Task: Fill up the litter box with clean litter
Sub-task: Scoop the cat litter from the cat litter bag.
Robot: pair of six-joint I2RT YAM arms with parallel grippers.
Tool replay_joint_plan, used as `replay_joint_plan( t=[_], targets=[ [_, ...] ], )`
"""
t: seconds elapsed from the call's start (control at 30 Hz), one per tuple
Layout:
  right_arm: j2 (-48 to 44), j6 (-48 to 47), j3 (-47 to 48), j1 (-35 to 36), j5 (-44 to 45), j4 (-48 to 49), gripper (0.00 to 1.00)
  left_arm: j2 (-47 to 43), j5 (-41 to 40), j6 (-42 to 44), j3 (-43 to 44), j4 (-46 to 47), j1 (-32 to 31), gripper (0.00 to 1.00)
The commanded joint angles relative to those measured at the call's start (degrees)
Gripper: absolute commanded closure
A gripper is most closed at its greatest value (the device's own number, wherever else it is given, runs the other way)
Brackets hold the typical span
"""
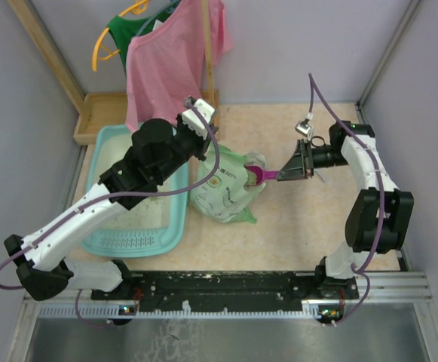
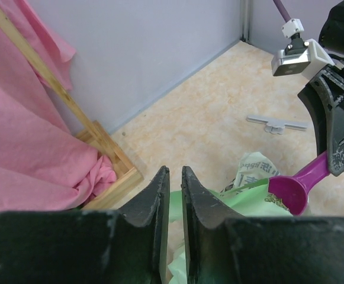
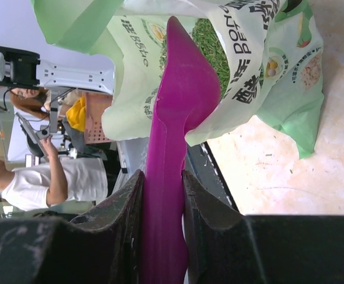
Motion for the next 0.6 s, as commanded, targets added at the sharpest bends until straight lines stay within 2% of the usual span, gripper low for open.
replay_joint_plan(
  t=[0.0, 0.57],
  targets=[
    [-1.0, -5.4, 3.8, -1.0, -4.5, -5.6, 1.0, -0.1, -0.9, -0.4, 0.7, 1.8, -0.3, 0.8],
    [-4.5, -6.1, 3.1, -5.1, -5.8, -7.2, 1.0, 0.1, -2.3, 0.7, 0.9, 2.8, -0.2, 0.79]
  ],
)
